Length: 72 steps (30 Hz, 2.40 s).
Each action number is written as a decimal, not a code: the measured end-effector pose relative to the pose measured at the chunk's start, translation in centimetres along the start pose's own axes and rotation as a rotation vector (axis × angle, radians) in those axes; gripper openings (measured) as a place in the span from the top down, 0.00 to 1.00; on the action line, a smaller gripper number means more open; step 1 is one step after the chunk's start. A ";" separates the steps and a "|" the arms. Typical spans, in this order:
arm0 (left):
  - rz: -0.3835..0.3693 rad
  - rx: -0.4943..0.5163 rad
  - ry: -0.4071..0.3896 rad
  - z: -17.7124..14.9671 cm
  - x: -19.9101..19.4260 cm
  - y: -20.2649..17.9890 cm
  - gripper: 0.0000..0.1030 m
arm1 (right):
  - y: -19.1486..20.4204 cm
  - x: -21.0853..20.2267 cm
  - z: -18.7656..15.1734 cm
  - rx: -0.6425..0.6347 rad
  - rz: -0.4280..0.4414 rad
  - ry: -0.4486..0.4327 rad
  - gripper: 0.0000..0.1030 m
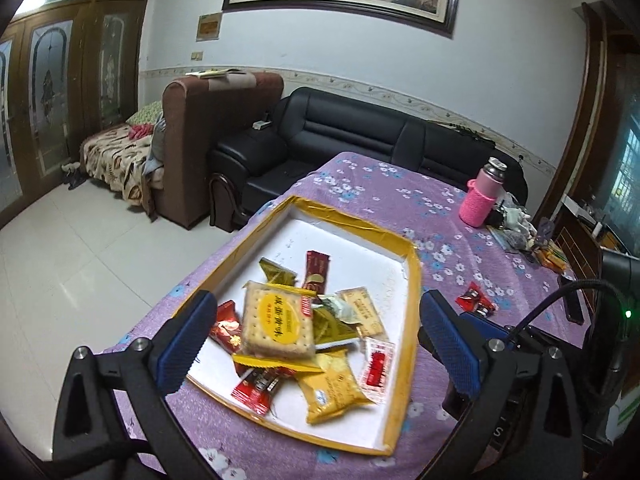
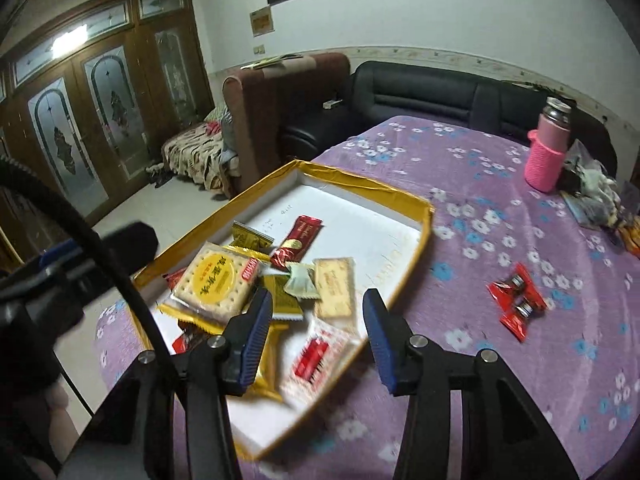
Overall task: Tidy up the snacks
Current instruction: 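Move both grippers toward the two red candies on the tablecloth, then grasp a red candy with the right gripper while the left grasps the other red candy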
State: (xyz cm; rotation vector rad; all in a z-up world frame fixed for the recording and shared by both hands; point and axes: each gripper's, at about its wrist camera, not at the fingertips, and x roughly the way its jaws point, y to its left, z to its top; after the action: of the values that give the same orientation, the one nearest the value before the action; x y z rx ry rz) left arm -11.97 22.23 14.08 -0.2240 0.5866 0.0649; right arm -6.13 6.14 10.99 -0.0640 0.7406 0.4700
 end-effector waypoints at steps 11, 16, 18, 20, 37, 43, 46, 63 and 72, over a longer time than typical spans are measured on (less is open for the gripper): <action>-0.011 0.093 -0.020 -0.8 -2.5 -4.7 0.02 | -3.7 -4.8 -1.9 0.082 -0.014 -0.081 0.50; -0.010 0.137 -0.030 -1.2 -3.3 -6.7 0.02 | -5.6 -6.7 -2.8 0.110 -0.022 -0.116 0.50; -0.012 0.154 -0.031 -1.4 -3.6 -7.5 0.02 | -6.3 -7.3 -3.1 0.121 -0.026 -0.125 0.49; -0.016 0.174 -0.031 -1.7 -3.8 -8.4 0.02 | -7.0 -7.8 -3.4 0.138 -0.030 -0.135 0.48; -0.034 0.275 0.021 -3.4 -2.8 -13.2 0.02 | -13.0 -9.7 -5.8 0.239 -0.056 -0.151 0.45; -0.077 0.230 0.086 -3.4 -0.8 -12.8 0.02 | -15.4 -9.0 -5.8 0.268 -0.090 -0.129 0.42; -0.112 0.177 0.132 -3.5 0.6 -11.9 0.02 | -17.1 -8.0 -5.7 0.286 -0.118 -0.102 0.42; -0.178 0.160 0.243 -3.8 6.6 -11.2 0.02 | -23.2 5.3 -2.9 0.436 -0.128 0.127 0.42; -0.237 0.252 0.266 -2.0 9.3 -13.2 0.23 | -19.1 7.8 -2.0 0.231 -0.329 0.135 0.68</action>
State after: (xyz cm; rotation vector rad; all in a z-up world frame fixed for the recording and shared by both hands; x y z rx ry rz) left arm -3.68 8.95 9.83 -0.0560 0.8220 -0.2711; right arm 5.86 -8.39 2.27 -0.0010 0.8935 0.0649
